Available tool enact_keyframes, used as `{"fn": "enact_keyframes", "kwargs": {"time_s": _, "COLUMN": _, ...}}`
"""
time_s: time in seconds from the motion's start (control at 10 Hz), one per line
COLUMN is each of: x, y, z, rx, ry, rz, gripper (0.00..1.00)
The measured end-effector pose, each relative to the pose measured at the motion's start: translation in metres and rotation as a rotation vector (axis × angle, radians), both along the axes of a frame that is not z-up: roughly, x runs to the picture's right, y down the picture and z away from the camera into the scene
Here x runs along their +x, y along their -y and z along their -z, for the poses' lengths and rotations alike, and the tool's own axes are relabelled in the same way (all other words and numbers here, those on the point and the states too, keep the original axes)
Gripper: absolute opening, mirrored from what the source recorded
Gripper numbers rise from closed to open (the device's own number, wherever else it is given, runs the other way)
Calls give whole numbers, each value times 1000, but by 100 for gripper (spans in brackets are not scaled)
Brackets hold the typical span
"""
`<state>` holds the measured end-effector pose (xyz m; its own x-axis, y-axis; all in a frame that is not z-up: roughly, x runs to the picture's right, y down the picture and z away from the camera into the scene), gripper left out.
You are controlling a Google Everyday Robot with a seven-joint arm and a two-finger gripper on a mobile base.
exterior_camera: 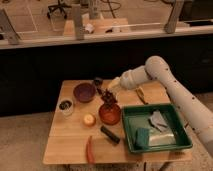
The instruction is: Place grapes in red bowl
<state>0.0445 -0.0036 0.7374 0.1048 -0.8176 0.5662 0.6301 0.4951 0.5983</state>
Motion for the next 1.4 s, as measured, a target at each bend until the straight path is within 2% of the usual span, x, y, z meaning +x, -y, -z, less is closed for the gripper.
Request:
{"fn": "enact_keyframes", "kwargs": {"time_s": 0.3, "x": 6, "y": -8, "z": 3, "rx": -5, "ry": -21, "rz": 6, "gripper": 0}}
{"fn": "enact_keyframes", "kwargs": {"time_s": 0.5, "x": 1, "y": -25, "z": -2, "rx": -20, "ry": -34, "rz": 32, "gripper": 2}}
{"fn": "enact_keyframes", "kwargs": {"time_s": 0.6, "x": 0, "y": -32, "z": -5, "rx": -28, "ry": -44, "rz": 41, "gripper": 8}}
{"fn": "enact_keyframes", "kwargs": {"time_s": 1.2, "x": -7, "y": -64, "z": -23, "rx": -76, "ry": -61, "rz": 55, "gripper": 71}}
{"fn": "enact_keyframes", "kwargs": {"time_s": 1.4, "x": -10, "y": -69, "z": -27, "rx": -88, "ry": -54, "rz": 55, "gripper": 80}}
